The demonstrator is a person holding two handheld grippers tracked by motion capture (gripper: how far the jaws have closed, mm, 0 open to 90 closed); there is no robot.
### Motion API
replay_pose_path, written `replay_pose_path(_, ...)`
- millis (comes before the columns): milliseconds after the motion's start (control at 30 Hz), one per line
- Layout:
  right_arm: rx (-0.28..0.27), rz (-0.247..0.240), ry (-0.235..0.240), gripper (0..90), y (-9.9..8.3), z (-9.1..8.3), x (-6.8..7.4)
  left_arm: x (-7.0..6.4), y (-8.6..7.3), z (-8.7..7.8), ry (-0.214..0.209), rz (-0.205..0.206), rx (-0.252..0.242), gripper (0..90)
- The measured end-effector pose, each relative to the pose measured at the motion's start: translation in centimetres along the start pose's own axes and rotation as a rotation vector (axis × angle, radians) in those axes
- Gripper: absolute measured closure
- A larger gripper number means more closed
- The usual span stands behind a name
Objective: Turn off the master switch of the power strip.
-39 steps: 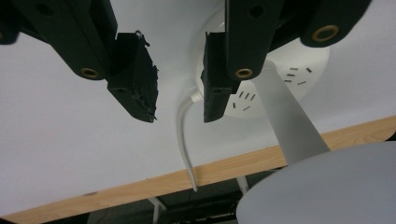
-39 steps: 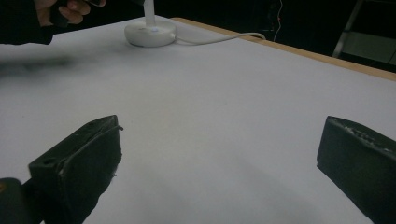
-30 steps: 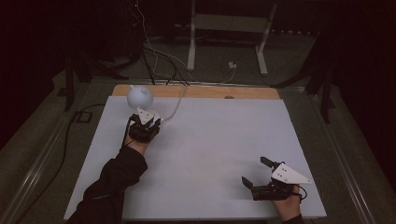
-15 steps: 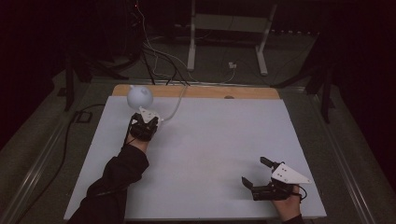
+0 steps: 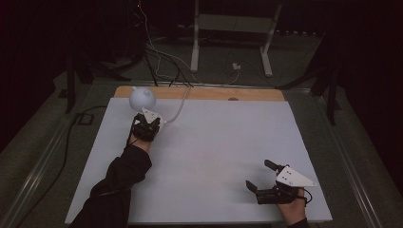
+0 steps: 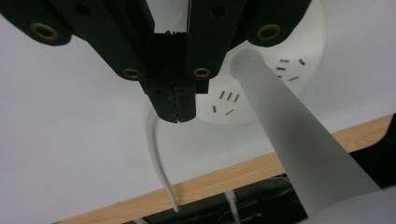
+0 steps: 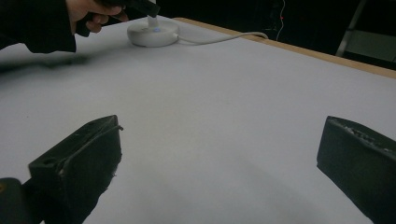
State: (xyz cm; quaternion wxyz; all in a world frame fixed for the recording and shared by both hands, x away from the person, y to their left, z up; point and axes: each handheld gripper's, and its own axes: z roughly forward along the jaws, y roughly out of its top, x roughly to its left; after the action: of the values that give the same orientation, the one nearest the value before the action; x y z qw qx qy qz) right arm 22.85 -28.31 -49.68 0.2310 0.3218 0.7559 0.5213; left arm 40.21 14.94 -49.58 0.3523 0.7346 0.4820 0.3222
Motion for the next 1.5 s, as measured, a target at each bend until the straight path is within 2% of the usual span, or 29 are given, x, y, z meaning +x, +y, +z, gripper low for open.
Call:
replay_pose_path(200, -0.003, 0.0, -0.003, 0.1, 0.0, -0.1, 0.0, -0.2, -0.3, 0.7, 0.021, 0.023, 0.013, 90.0)
replay_pose_path(367, -0.001, 0.0, -0.002, 0.1, 0.0, -0.1, 0.0, 0.0, -0.6, 1.3, 0.019, 0.023, 0.033, 90.0)
replay_pose_path(500, -0.004, 0.001, -0.004, 0.1, 0.1, -0.1, 0.0, -0.2, -0.8, 1.6, 0.035, 0.053, 0.044, 90.0)
replay_pose_path(633, -0.005, 0.002, -0.003, 0.1, 0.1, -0.1, 0.0, -0.1, -0.9, 1.8, 0.041, 0.051, 0.055, 90.0)
replay_pose_path(767, -0.005, 0.001, -0.003, 0.1, 0.1, -0.2, 0.0, -0.2, -1.0, 1.8, 0.055, 0.065, 0.065, 90.0)
replay_pose_path(833, -0.005, 0.001, -0.003, 0.1, 0.1, -0.1, 0.0, -0.1, -1.0, 1.8, 0.051, 0.053, 0.064, 90.0)
replay_pose_path(1067, 0.0, 0.0, -0.002, 0.1, 0.1, -0.1, 0.1, -0.4, -1.1, 1.7, 0.046, 0.084, 0.066, 90.0)
replay_pose_path(1200, 0.0, 0.0, -0.003, 0.1, 0.1, -0.1, 0.1, -0.6, -1.2, 1.8, 0.06, 0.098, 0.067, 90.0)
replay_pose_path(1300, -0.001, 0.0, -0.002, 0.1, 0.1, -0.1, 0.1, -0.4, -1.3, 1.9, 0.074, 0.091, 0.068, 90.0)
replay_pose_path(1400, 0.0, 0.0, -0.001, 0.1, 0.1, -0.1, 0.1, -0.1, -1.4, 1.9, 0.055, 0.069, 0.065, 90.0)
replay_pose_path(1500, 0.002, 0.0, 0.002, 0.1, 0.1, -0.1, 0.1, -0.2, -1.4, 1.9, 0.063, 0.087, 0.063, 90.0)
